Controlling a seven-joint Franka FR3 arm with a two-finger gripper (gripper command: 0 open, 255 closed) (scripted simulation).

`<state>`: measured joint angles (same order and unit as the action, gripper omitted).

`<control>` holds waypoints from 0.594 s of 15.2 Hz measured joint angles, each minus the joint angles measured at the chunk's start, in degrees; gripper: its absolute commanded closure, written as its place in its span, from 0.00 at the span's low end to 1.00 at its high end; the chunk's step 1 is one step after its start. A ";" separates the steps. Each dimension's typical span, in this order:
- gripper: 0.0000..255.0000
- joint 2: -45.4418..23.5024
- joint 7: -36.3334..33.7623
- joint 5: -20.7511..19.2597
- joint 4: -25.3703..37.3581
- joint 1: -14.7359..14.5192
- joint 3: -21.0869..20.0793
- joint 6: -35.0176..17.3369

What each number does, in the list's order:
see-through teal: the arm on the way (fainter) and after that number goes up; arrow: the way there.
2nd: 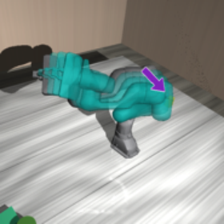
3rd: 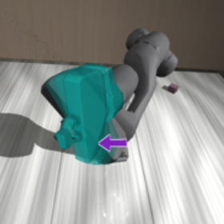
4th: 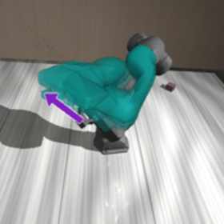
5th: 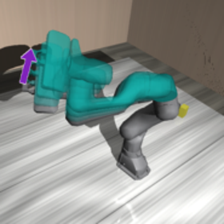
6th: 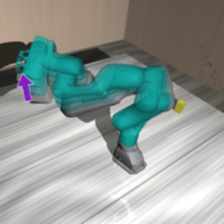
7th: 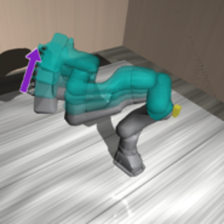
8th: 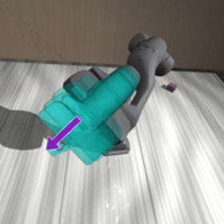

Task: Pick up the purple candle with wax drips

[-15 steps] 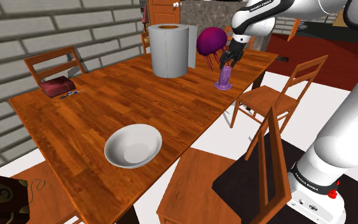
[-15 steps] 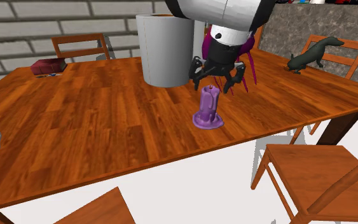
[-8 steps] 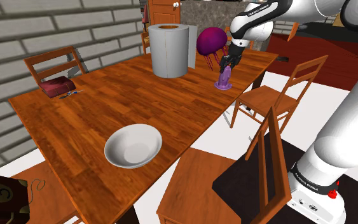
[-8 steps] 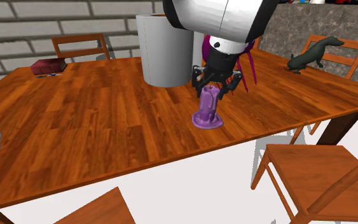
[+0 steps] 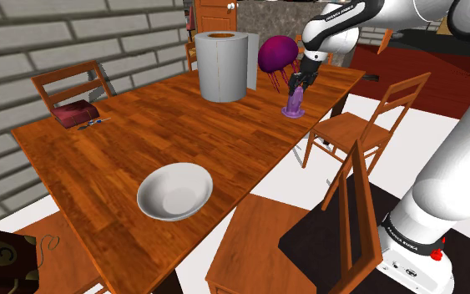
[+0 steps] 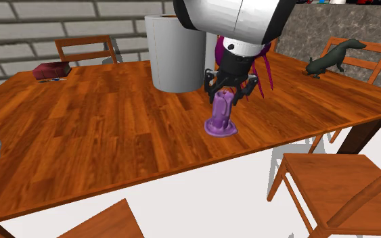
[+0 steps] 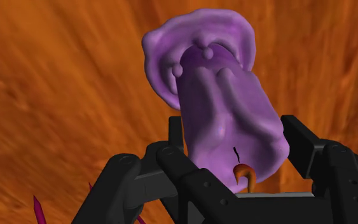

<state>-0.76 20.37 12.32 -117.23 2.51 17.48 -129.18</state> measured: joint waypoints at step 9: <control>1.00 1.68 -1.76 -1.52 4.53 0.02 0.02 6.05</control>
<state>0.93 18.61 10.80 -112.70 2.53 17.50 -123.12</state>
